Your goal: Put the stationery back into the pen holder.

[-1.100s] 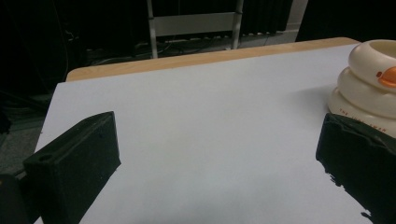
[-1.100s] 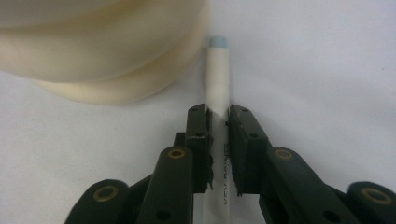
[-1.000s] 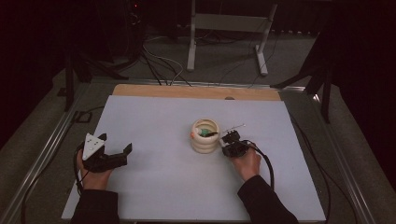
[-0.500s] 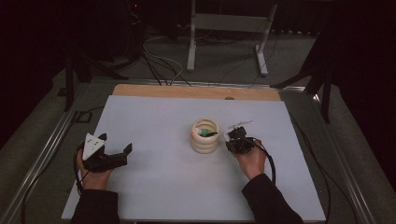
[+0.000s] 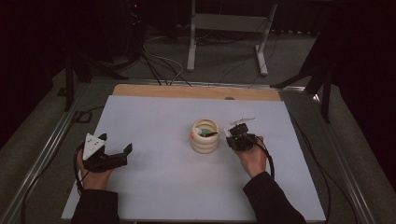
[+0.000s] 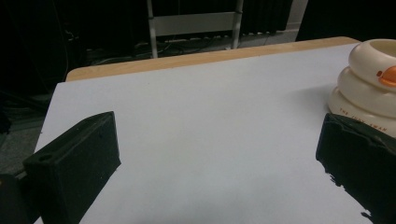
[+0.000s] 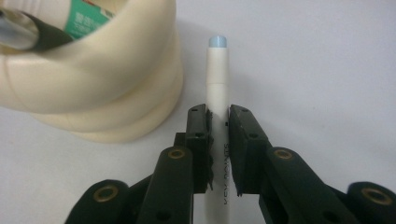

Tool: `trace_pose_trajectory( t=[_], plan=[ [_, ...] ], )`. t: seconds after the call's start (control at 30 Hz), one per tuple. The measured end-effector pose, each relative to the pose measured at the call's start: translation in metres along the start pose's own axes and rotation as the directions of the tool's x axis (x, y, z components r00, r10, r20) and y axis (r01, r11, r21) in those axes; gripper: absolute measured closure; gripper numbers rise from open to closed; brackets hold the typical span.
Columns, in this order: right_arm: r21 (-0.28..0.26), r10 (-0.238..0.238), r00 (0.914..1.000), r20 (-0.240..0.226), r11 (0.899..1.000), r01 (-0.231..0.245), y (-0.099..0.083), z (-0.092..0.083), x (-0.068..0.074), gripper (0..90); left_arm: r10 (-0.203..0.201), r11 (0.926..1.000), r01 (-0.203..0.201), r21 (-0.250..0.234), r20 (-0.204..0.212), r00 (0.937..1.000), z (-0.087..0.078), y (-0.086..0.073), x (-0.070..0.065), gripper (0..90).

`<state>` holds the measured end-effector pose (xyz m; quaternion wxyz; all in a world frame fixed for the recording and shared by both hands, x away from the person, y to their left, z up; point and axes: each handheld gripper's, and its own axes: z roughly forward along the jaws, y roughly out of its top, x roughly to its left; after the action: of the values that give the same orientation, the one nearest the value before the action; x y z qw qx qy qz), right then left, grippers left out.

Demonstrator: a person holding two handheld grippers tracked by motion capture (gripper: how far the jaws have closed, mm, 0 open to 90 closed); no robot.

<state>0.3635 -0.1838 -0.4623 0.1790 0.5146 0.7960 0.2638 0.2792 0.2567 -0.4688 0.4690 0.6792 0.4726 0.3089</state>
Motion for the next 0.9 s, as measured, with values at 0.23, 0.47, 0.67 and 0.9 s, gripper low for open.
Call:
trace_pose_trajectory(
  t=[0.23,0.47,0.67,0.9],
  plan=[
    [-0.027,-0.011,0.9999,-0.006,1.000,0.011,0.003,-0.005,0.003,79.4,0.001,1.0000,-0.001,0.000,0.000,1.0000,0.000,0.000,0.000,0.0],
    [-0.061,-0.028,0.9996,0.003,0.998,0.028,0.007,-0.011,0.006,79.4,0.000,1.0000,0.000,0.000,0.000,1.0000,0.000,0.000,0.000,0.0],
    [-0.070,-0.033,0.9995,0.000,0.997,0.033,0.010,-0.013,0.006,79.4,0.001,1.0000,-0.001,0.001,0.000,1.0000,0.000,0.000,0.000,0.0],
    [-0.081,-0.042,0.9991,-0.009,0.996,0.042,0.013,-0.017,0.007,79.4,-0.001,1.0000,0.001,0.000,0.001,1.0000,0.000,0.000,0.000,0.0]
  ],
)
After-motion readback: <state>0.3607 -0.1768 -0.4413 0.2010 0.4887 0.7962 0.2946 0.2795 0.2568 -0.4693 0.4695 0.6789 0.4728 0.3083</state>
